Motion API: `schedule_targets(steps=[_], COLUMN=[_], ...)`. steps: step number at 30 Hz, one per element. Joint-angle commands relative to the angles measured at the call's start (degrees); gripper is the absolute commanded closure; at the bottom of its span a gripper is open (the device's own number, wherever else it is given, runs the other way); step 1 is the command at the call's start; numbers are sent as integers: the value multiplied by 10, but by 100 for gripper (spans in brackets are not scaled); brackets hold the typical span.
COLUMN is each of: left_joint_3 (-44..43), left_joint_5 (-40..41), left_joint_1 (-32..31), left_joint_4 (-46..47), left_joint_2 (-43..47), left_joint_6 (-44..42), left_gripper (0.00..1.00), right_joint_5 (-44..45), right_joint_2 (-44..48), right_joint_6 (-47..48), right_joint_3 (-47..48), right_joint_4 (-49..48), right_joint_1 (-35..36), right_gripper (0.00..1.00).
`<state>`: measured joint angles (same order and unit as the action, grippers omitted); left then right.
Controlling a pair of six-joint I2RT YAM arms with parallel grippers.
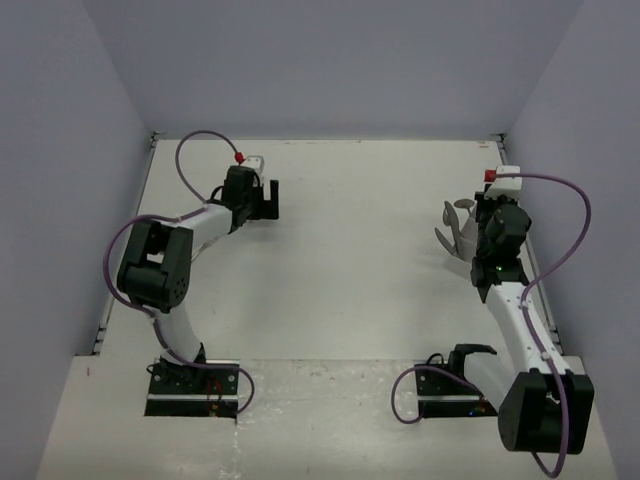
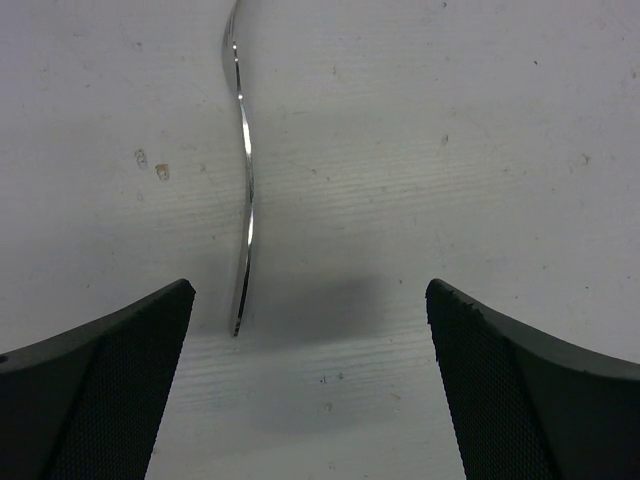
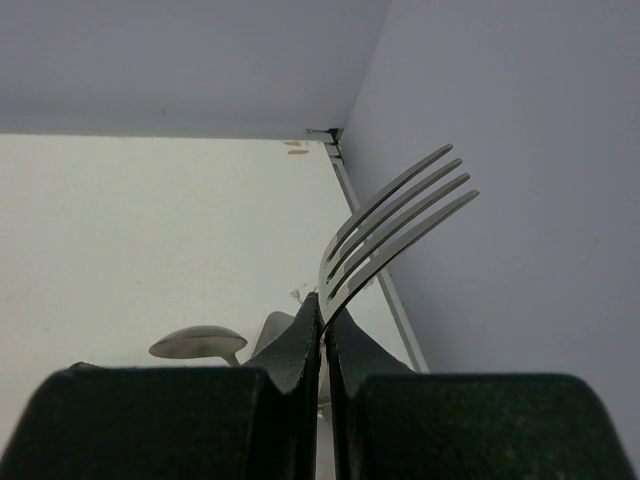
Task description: Sort the eating utensils into containers
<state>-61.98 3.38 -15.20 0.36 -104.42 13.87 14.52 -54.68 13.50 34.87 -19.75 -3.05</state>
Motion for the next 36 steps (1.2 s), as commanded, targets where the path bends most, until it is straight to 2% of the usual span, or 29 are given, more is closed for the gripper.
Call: schedule_targets(steps=[1,2,6,8,9,11,13,16,17,18,22,26,29,32,33,35,36], left_joint_3=[-29,-31,-38,-41,-44,-49,-53,-60,-62,-70,-91,-118,-133,-145,-148,-153,-155], left_joint_5=[-4,-6,-7,-3,-3,-2,-2,0,1,1,8,10,21,39,44,54,59], left_joint_1=[9,10,11,12,12,12,12,12,12,12,13,13,14,17,19,21,23], left_joint_4=[26,25,25,20,18,13,12,12,10,8,-3,-26,-35,-47,-53,-60,-73], left_joint_2=[-6,-10,-13,-17,-17,-22,-25,-32,-34,-38,-67,-97,-116,-130,-135,-137,-140], left_joint_6=[-14,-12,-16,-17,-17,-17,-17,-20,-22,-24,-38,-46,-44,-43,-39,-38,-33], left_gripper=[0,0,0,0,0,0,0,0,0,0,1,10,21,39,50,57,68], right_joint_5=[6,6,7,-6,-25,-52,-56,-71,-84,-96,-112,-124,-132,-138,-138,-137,-136], right_joint_2=[-49,-72,-111,-107,-88,-59,-19,23,32,49,91,127,144,156,159,168,171], right_joint_6=[26,27,27,1,-10,-35,-41,-65,-73,-93,-131,-181,-194,-198,-198,-203,-204], right_joint_3=[0,-8,-16,-13,-14,-30,-32,-6,0,6,41,51,56,63,63,62,60], right_joint_4=[-54,-72,-86,-44,-31,-21,0,32,51,59,111,127,142,156,156,152,152], right_joint_1=[-8,-9,-12,-11,-12,-11,-12,-11,-11,-12,-11,-12,-11,-12,-12,-12,-12], right_gripper=[100,100,89,68,53,35,24,17,5,2,1,1,1,1,1,1,1])
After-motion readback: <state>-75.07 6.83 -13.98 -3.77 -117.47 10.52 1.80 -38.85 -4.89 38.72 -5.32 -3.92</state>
